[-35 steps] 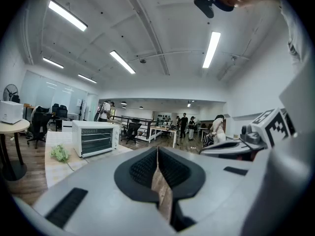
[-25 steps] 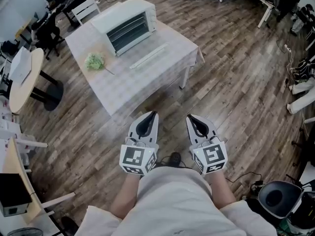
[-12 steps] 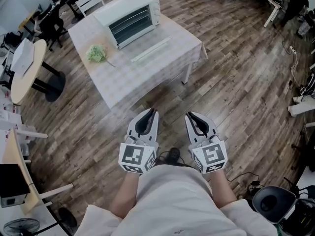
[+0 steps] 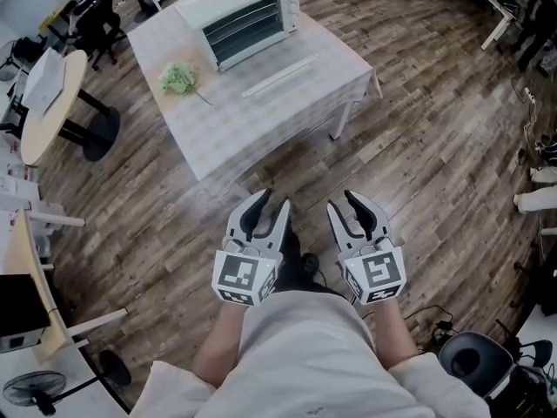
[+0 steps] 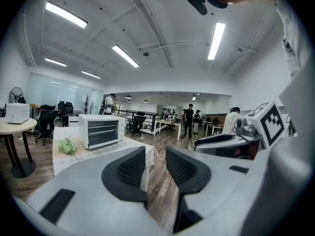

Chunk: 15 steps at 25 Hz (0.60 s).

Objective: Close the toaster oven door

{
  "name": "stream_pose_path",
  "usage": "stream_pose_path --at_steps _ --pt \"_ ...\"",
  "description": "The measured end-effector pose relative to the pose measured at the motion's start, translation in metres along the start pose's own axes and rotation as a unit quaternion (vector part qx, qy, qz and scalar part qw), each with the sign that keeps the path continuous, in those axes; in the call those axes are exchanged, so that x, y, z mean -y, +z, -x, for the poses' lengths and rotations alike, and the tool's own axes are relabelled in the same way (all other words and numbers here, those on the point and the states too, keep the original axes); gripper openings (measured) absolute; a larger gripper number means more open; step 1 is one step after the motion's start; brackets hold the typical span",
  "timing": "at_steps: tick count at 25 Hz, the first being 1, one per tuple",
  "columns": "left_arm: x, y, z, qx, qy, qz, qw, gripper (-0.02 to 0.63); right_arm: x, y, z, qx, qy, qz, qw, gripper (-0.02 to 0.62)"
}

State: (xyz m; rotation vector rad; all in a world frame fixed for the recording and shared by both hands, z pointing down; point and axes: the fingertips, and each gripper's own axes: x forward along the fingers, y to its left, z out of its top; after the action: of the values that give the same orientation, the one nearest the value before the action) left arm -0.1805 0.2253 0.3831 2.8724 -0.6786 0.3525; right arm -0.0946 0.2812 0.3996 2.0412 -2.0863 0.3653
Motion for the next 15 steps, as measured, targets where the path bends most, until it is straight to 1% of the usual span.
stream_pose_path --at_steps 4,15 --pt "-0.015 0.001 -0.015 0.000 0.000 0.006 1.0000 0.109 0.008 0.004 -0.018 -0.004 0.000 0.002 1.000 0.125" --pt "-0.069 0.034 -0.081 0.010 -0.002 0.003 0.9999 0.109 0.048 0.035 -0.091 -0.012 -0.008 0.017 1.000 0.124"
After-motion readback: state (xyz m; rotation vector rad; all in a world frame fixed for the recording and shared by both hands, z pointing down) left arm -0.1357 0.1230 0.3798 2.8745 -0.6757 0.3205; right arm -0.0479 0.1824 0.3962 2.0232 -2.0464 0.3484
